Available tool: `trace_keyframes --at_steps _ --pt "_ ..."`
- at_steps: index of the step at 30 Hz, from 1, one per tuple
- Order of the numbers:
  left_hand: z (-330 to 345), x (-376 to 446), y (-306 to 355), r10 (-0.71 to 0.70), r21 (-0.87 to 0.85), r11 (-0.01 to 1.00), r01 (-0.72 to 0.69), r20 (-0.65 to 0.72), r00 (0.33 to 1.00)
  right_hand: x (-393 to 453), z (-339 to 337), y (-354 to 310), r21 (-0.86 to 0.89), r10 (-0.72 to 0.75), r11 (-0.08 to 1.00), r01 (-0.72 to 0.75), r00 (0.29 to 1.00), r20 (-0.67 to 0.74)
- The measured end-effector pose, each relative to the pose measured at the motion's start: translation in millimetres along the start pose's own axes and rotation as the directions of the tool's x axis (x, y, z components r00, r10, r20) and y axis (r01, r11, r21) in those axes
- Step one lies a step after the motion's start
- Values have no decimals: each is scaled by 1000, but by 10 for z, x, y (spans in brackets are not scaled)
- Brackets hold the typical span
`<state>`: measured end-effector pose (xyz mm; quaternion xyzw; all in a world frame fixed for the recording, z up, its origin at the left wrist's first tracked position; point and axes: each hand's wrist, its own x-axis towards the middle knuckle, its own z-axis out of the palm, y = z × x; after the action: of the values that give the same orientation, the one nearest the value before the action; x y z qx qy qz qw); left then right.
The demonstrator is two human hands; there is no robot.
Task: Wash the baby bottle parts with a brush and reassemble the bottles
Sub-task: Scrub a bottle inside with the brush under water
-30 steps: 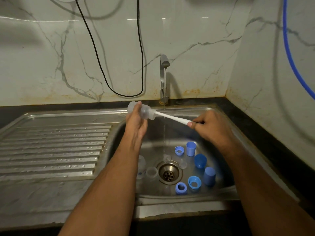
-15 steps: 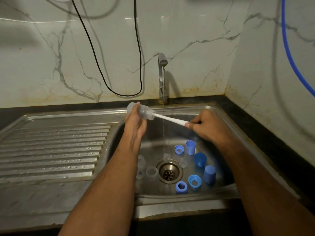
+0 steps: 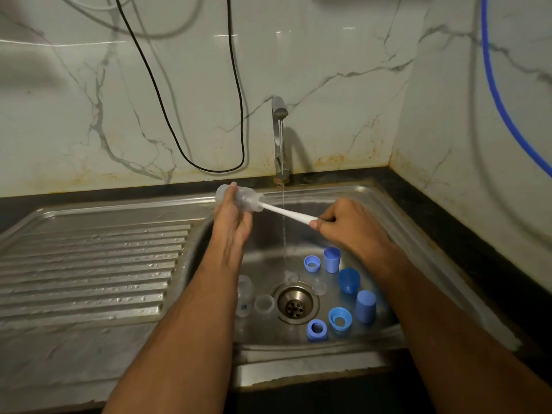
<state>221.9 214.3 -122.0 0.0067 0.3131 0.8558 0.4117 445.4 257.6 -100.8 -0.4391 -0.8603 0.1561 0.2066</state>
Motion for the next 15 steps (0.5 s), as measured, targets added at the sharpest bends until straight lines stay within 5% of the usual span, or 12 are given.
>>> trace_keyframes --at_steps 4,10,15 --pt "7 20 -23 6 46 999 -5 -17 1000 -3 -190 23 57 -60 997 55 995 80" --pt "24 -6 -42 11 26 1000 -10 -24 1000 -19 -82 26 -52 -42 998 34 985 -167" --pt "16 27 -50 17 67 998 -15 -19 1000 14 25 40 2 49 999 -49 998 -26"
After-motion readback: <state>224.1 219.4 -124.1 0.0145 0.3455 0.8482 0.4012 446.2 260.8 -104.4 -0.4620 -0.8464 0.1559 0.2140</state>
